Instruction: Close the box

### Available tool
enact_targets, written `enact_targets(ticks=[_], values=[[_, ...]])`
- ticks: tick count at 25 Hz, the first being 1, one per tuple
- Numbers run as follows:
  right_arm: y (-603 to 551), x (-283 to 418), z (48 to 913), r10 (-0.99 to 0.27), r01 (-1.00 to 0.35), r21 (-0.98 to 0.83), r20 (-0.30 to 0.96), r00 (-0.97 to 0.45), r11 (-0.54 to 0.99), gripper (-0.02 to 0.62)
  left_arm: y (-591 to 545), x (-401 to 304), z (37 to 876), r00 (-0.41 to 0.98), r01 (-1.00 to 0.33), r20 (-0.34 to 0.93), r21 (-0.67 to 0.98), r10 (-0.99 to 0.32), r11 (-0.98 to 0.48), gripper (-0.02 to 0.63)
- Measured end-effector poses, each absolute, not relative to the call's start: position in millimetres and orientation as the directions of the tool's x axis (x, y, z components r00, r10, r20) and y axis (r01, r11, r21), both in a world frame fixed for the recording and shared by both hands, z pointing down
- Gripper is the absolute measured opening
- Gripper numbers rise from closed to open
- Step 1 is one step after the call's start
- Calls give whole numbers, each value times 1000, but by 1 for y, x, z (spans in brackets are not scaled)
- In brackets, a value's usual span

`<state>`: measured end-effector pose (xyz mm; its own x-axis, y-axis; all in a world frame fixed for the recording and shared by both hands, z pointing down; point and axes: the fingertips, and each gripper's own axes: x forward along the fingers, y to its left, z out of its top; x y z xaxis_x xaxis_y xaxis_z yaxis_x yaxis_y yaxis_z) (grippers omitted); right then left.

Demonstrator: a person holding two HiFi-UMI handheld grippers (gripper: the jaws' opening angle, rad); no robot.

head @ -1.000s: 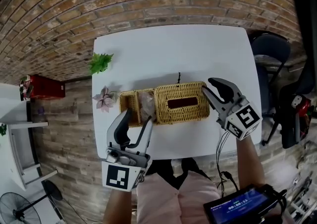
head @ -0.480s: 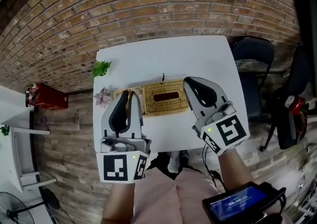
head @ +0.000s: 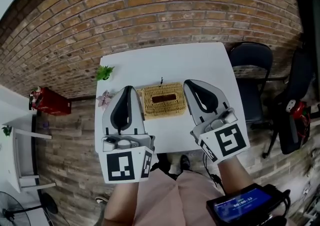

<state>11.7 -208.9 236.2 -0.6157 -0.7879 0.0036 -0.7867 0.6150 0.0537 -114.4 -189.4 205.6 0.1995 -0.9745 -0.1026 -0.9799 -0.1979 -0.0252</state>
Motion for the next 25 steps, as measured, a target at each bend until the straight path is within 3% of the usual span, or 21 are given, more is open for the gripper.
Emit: enact_targets(ticks=[25], values=[[-201,7,238,-791,-789,64,11,-611,610,-2,-183,-110,215,230,-973,-76,0,-970,-230,18]])
